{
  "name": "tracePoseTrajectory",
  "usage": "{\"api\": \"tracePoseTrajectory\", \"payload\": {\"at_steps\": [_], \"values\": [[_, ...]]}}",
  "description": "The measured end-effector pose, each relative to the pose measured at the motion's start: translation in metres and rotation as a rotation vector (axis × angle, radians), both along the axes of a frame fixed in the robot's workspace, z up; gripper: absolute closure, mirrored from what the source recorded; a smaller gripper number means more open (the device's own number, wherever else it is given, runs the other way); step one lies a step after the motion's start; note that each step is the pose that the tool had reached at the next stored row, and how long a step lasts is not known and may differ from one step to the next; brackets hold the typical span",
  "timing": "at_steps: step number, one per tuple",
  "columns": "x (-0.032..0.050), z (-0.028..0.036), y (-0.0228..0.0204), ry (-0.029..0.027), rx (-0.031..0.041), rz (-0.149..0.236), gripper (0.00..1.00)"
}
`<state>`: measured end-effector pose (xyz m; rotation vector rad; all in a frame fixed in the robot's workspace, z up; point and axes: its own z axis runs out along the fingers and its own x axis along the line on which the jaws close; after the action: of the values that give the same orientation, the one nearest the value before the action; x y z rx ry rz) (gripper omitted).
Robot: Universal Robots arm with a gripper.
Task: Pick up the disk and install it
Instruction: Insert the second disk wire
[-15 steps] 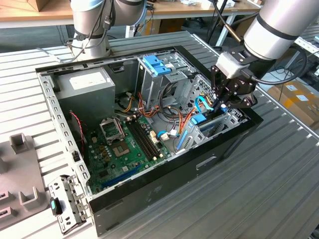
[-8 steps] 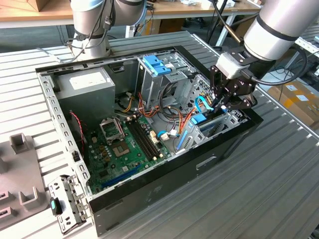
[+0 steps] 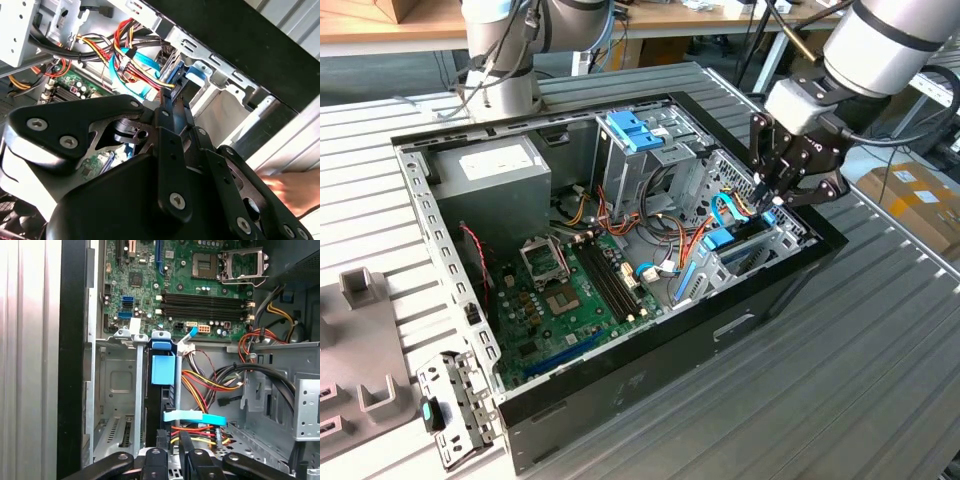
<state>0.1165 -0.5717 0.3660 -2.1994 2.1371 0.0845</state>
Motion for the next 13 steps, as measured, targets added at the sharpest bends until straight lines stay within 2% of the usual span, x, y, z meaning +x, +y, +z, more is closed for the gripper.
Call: {"api": "tracePoseTrajectory", "payload": {"at_steps": [1,6,13], "values": [[0.0000,0.0033,0.0000,0.0000,-0.0005,0.000,0.76],[-0.0017,0.0038,0.0000,-0.0001,-0.0005,0.000,0.76],[-0.0203,0.0032,0.0000,-0.0001,-0.0005,0.000,0.76]]}}
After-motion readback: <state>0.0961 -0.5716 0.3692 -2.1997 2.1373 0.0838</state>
